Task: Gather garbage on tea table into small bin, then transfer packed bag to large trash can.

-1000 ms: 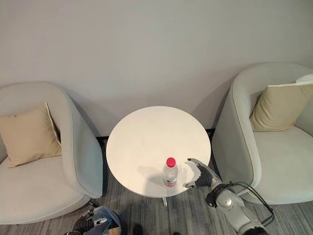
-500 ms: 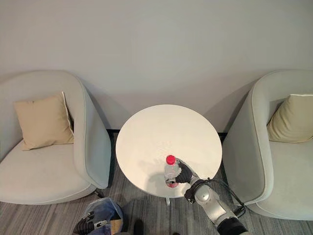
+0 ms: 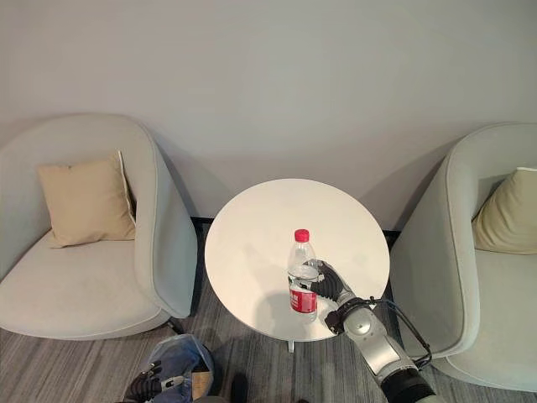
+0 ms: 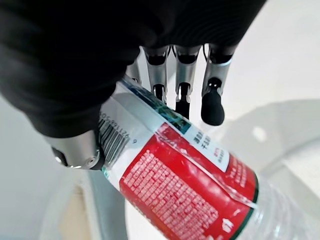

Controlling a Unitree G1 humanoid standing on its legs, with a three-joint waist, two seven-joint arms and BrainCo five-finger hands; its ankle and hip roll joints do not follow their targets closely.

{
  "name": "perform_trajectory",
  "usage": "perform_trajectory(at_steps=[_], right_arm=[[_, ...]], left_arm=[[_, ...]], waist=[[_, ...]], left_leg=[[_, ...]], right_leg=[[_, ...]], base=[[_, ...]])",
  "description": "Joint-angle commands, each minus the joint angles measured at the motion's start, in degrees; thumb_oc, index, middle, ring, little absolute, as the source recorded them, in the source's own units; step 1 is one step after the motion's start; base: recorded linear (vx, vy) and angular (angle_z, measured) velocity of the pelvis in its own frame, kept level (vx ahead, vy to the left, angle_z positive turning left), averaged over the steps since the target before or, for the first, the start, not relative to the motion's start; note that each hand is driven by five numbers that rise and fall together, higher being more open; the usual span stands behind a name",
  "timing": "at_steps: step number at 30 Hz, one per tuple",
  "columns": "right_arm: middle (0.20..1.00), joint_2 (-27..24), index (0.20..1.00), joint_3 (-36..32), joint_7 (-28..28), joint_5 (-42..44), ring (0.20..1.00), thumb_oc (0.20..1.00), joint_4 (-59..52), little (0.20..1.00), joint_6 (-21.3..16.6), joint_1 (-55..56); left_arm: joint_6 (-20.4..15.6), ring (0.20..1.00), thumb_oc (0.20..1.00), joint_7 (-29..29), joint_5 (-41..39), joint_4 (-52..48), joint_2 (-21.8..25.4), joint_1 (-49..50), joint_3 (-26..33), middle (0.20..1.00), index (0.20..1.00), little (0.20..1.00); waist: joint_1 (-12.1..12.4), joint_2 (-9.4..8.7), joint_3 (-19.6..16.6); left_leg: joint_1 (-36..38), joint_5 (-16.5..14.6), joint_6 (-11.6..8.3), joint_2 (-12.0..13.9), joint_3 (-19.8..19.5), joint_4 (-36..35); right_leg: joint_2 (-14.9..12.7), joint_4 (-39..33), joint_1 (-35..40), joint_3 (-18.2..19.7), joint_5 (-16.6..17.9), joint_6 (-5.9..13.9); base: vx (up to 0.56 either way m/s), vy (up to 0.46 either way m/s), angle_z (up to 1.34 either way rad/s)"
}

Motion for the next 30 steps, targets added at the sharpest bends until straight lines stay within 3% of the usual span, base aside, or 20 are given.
perform_trajectory(at_steps=[1,4,5,11,20,23,24,25,30], right_arm=[[0.200,0.1,0.200,-0.7,-2.8,2.7,0.200,0.200,-4.2,0.200,-4.1,-4.0],[0.200,0.4,0.200,-1.1,-4.1,2.8,0.200,0.200,-3.9,0.200,-4.3,-4.5],[0.200,0.1,0.200,-1.2,-4.7,2.8,0.200,0.200,-3.9,0.200,-4.1,-5.0],[0.200,-1.4,0.200,-2.9,-6.2,1.3,0.200,0.200,-4.3,0.200,-3.0,-6.7],[0.200,0.5,0.200,-1.7,-4.5,0.4,0.200,0.200,-4.7,0.200,-2.2,-6.4],[0.200,1.1,0.200,-1.6,-4.1,0.4,0.200,0.200,-5.9,0.200,-2.3,-5.5],[0.200,1.1,0.200,-1.7,-3.9,0.3,0.200,0.200,-7.3,0.200,-2.5,-5.1],[0.200,0.7,0.200,-1.4,-3.7,-0.2,0.200,0.200,-7.7,0.200,-2.5,-4.7],[0.200,-0.9,0.200,-0.5,-2.0,-2.1,0.200,0.200,-8.5,0.200,-2.0,-2.9]], left_arm=[[-1.9,1.000,1.000,0.0,-0.6,-0.4,2.2,-4.0,0.0,1.000,1.000,1.000],[-1.9,1.000,1.000,0.1,-0.8,-0.2,2.1,-4.9,-0.9,1.000,1.000,1.000],[-2.0,1.000,1.000,0.1,-1.1,-0.8,1.9,-5.3,-1.5,1.000,1.000,1.000],[-1.4,1.000,1.000,0.0,1.3,-0.7,1.5,-7.7,-2.5,1.000,1.000,1.000],[-0.7,1.000,1.000,-0.1,2.4,-0.6,2.4,-6.9,-0.8,1.000,1.000,1.000],[-0.8,1.000,1.000,0.1,2.1,-0.5,3.1,-6.9,0.3,1.000,1.000,1.000],[-1.0,1.000,1.000,0.9,1.3,-1.4,3.9,-7.6,1.0,1.000,1.000,1.000],[-1.1,1.000,1.000,1.1,1.1,-1.0,4.0,-7.5,1.5,1.000,1.000,1.000],[-0.9,1.000,1.000,0.9,1.5,0.5,4.5,-7.1,2.5,1.000,1.000,1.000]], waist=[[2.3,-2.29,-0.3],[3.0,-2.18,0.7],[2.7,-2.25,1.3],[-0.6,-2.06,-0.7],[0.8,-3.38,0.3],[1.2,-3.37,1.3],[-0.2,-3.48,3.0],[-0.5,-3.52,3.3],[-1.5,-3.46,5.2]], left_leg=[[2.4,-9.4,-3.00,0.8,1.7,5.2],[-0.7,-9.0,-3.76,0.5,2.0,8.0],[-2.6,-9.3,-3.34,1.4,6.0,10.6],[2.6,-14.0,-2.94,4.2,19.1,11.6],[3.6,-16.0,0.60,1.3,18.3,9.3],[3.3,-16.6,1.86,0.1,17.3,9.0],[1.5,-15.7,3.07,-1.5,14.4,9.6],[0.9,-15.6,3.60,-2.5,12.4,9.6],[0.0,-15.9,3.87,-4.3,7.0,11.0]], right_leg=[[-3.8,2.6,-4.3,-1.5,-5.0,2.58],[-4.9,2.2,-4.1,-4.9,-4.8,2.68],[-6.3,2.5,-4.8,-7.4,-4.4,2.86],[-8.0,2.9,-4.7,-13.3,-4.4,3.34],[-11.4,7.9,-6.5,-11.6,-3.1,5.57],[-13.2,12.7,-9.0,-9.8,-3.5,6.42],[-10.2,15.0,-14.2,0.9,-3.5,6.16],[-8.3,13.9,-15.3,4.9,-3.2,5.87],[-6.6,14.1,-20.0,9.6,-1.9,6.25]], base=[[-0.14,-0.053,0.57],[-0.16,-0.011,0.74],[-0.21,0.030,1.19],[-0.02,0.122,0.98],[0.03,0.181,0.20],[-0.01,0.177,0.00],[-0.05,0.168,0.85],[-0.02,0.118,1.25],[0.07,-0.028,0.69]])
